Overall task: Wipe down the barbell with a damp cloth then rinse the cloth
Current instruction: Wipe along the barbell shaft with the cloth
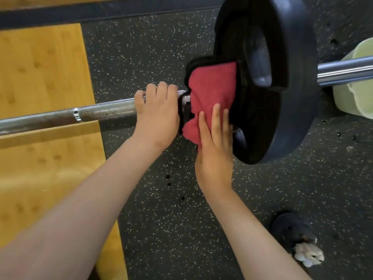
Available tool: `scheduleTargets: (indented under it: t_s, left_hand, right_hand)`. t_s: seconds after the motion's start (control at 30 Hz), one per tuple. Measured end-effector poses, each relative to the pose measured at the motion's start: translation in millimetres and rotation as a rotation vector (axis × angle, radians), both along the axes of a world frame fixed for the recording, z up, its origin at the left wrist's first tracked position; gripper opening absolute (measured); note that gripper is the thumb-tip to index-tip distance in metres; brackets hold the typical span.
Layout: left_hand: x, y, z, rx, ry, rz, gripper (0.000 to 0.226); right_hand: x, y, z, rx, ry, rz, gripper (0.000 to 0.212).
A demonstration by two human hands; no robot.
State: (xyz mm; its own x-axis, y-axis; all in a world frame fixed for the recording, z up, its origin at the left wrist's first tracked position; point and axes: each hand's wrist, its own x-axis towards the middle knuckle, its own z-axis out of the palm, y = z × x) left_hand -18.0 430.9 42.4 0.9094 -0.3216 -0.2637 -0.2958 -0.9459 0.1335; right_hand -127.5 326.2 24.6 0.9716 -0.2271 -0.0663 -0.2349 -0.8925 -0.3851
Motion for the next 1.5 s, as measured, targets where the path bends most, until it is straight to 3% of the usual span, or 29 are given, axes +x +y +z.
scheduleTargets:
  t_s: [0.13, 0.33, 0.57, 0.67, 0.83, 0.93, 1.1, 1.37, 1.5]
  left_hand:
    - [20.6, 2.2, 5.3, -0.038, 0.122, -0.011, 0.04]
    - [45.0, 6.0, 15.9, -0.067, 0.315, -0.051, 0.045]
    - [57.9, 11.1, 24.4, -0.17, 0.476, -0.025, 0.049]
    - [59.4, 13.6, 26.5, -0.208, 0.539, -0.014, 0.051]
    - [55.7, 12.8, 26.0, -0.181, 0.479, -0.023, 0.023]
    - [49.0, 12.0, 23.2, -0.175, 0.419, -0.02, 0.023]
    - [24.5, 10.3, 14.0, -0.071, 0.293, -0.088, 0.065]
    - [-24.3, 11.5, 17.8, -0.062, 0.326, -0.099, 0.069]
    - [-44.9, 14.7, 18.2, -0.122, 0.385, -0.079, 0.068]
  right_hand:
    - [21.9, -2.0, -2.4, -0.001, -0.016, -0.002, 0.087]
    - [105.9, -4.5, 12.1, 0.026, -0.096, -0.011, 0.057]
    - [38.3, -8.2, 6.7, 0.024, 0.001, 0.033, 0.081]
    - [42.9, -8.1, 8.7, 0.035, 0.02, 0.041, 0.081]
    - [101.0, -9.8, 18.6, 0.04, -0.019, 0.047, 0.052]
    - [102.2, -12.2, 21.9, 0.014, -0.004, 0.052, 0.051]
    - [35.7, -15.5, 27.2, -0.018, 0.062, 0.099, 0.075]
    - [66.9, -18.1, 49.6, 0.016, 0.289, 0.149, 0.049]
    - [22.5, -11.2, 46.6, 0.021, 0.198, 0.074, 0.057]
